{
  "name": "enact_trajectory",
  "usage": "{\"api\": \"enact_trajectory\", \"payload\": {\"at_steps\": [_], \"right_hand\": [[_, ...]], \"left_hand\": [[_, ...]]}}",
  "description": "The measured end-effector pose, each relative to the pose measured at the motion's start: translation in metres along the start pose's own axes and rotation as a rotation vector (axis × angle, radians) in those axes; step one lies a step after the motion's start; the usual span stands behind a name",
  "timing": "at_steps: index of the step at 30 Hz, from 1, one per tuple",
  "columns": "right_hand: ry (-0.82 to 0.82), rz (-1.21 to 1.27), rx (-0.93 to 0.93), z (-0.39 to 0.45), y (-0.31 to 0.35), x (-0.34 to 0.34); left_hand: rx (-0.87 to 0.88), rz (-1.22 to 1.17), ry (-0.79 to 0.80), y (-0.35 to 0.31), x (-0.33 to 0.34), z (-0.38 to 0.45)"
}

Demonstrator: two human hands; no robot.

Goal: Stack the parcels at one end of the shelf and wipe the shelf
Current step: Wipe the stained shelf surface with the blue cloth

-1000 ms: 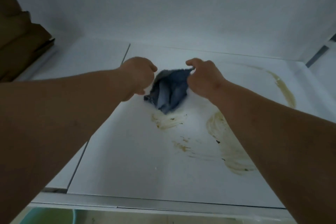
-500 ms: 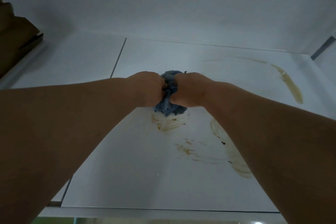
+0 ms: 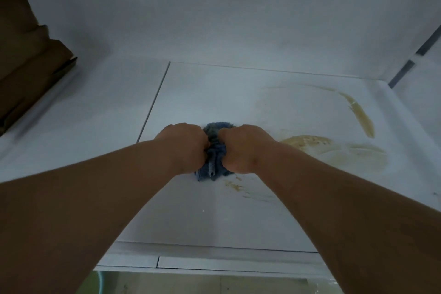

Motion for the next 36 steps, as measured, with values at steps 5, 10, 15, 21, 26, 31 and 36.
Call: {"api": "enact_trajectory", "payload": {"at_steps": [5,10,15,21,26,31,36], "right_hand": [[0.019,-0.093,-0.057,-0.019,0.023,0.003],[0.077,-0.080,-0.086,-0.044,0.040,0.004],[-0.044,0.283,0.021,-0.051,0.026,-0.022],[-0.091,0.155,0.069,-0.026,0.027,-0.006],[-0.004,0.061,0.005,-0.013,0.027,0.012],[0.018,-0.010,0.005,-0.016,0.030,0.017],[0.034,-0.019,-0.033,-0.035,0.042,0.030]], "left_hand": [[0.035,0.047,-0.008,-0.009,0.008,-0.034],[-0.027,-0.026,0.058,-0.009,0.015,-0.063],[-0.108,-0.251,0.023,0.012,-0.017,-0.071],[-0.109,-0.333,-0.039,0.026,-0.023,-0.059],[-0.014,-0.237,0.042,0.011,0.016,-0.051],[-0.032,-0.114,0.014,0.008,0.012,-0.054],[-0.026,-0.131,0.033,0.003,0.021,-0.072]]}}
Point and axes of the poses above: each hand's wrist, its own z-axis towards the middle knuckle, its own x-axis out of the palm, y = z × x, the point moved 7 cm from there along z, towards the middle knuckle, and after that the axes turned 13 degrees about -x, right-handed, at the moved point
